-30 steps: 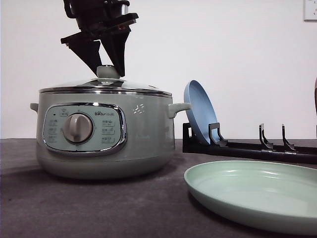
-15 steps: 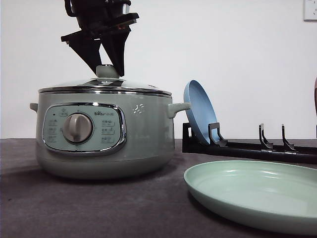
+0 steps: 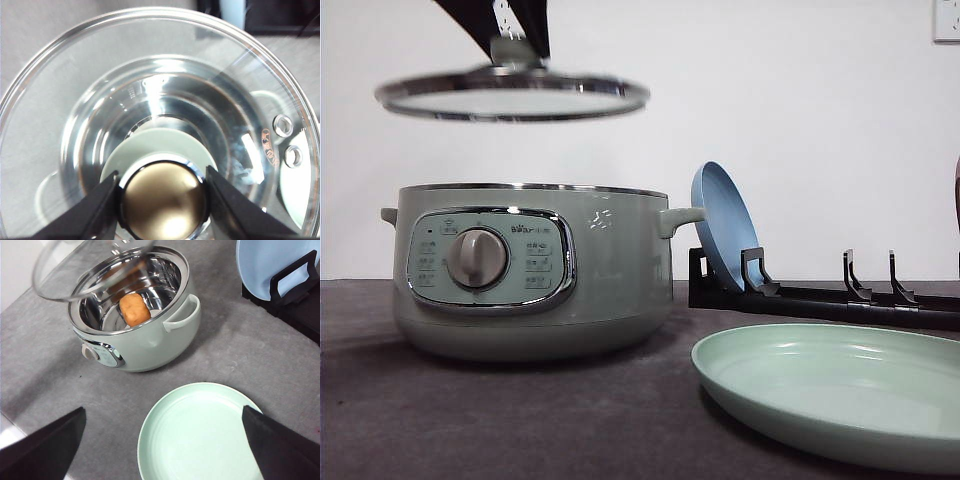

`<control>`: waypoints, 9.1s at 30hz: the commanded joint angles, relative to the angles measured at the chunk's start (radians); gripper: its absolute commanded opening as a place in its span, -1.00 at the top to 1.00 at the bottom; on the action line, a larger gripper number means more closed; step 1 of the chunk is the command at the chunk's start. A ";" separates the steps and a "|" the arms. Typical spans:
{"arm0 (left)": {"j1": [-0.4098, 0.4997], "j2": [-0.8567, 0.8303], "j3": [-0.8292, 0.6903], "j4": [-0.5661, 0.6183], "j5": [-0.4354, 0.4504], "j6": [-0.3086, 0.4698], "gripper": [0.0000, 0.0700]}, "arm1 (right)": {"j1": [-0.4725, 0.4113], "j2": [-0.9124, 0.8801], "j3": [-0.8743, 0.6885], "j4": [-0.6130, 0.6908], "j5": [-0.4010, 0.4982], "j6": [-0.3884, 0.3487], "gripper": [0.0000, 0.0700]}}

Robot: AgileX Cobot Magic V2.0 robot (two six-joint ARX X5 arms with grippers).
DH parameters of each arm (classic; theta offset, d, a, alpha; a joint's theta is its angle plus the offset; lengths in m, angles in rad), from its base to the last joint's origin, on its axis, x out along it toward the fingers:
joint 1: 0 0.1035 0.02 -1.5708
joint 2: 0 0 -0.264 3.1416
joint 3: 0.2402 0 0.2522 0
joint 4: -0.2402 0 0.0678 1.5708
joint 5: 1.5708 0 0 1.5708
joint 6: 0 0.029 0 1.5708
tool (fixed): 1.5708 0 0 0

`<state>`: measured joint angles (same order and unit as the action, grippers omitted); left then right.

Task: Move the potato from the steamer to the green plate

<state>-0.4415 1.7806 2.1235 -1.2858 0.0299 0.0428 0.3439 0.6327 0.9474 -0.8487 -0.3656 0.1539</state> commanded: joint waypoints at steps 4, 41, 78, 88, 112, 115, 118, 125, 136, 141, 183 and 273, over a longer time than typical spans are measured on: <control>-0.003 -0.043 0.044 0.025 0.003 -0.001 1.00 | 0.002 0.006 0.017 0.007 0.001 -0.003 -0.81; 0.426 -0.062 0.044 -0.002 0.003 0.009 1.00 | 0.002 0.052 0.017 0.017 -0.005 0.015 -0.78; 0.469 -0.062 0.041 -0.001 0.003 -0.001 1.00 | 0.368 1.444 1.192 -0.087 0.088 -0.298 -0.78; 0.469 -0.062 0.041 -0.001 0.003 -0.001 1.00 | 0.388 1.590 1.211 -0.058 0.157 -0.376 -0.78; 0.469 -0.062 0.038 -0.001 0.003 -0.003 1.00 | 0.381 1.696 1.211 -0.001 0.155 -0.369 -0.40; 0.469 -0.061 0.036 0.000 0.003 -0.003 1.00 | 0.381 1.696 1.211 -0.006 0.154 -0.360 -0.06; 0.469 -0.061 0.035 0.000 0.003 -0.002 1.00 | 0.380 1.696 1.211 -0.012 0.153 -0.350 0.10; 0.469 -0.061 0.035 0.000 0.003 -0.002 1.00 | 0.379 1.681 1.248 -0.027 0.146 -0.319 0.10; 0.469 -0.061 0.035 0.000 0.003 -0.003 1.00 | 0.365 1.573 1.469 -0.297 0.157 -0.317 0.10; 0.469 -0.061 0.035 -0.001 0.003 -0.002 1.00 | 0.343 1.470 1.468 -0.406 0.157 -0.300 0.10; 0.474 -0.061 0.035 -0.008 0.003 -0.003 1.00 | 0.299 0.446 -0.238 0.324 0.267 0.095 0.10; -0.020 -0.028 0.028 -0.006 0.004 -0.028 1.00 | 0.241 -0.060 0.356 -0.186 0.347 0.172 -0.80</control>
<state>-0.4561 1.7380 2.1231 -1.3236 0.0319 0.0238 0.5804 0.5663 1.2861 -1.0431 -0.0219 0.3160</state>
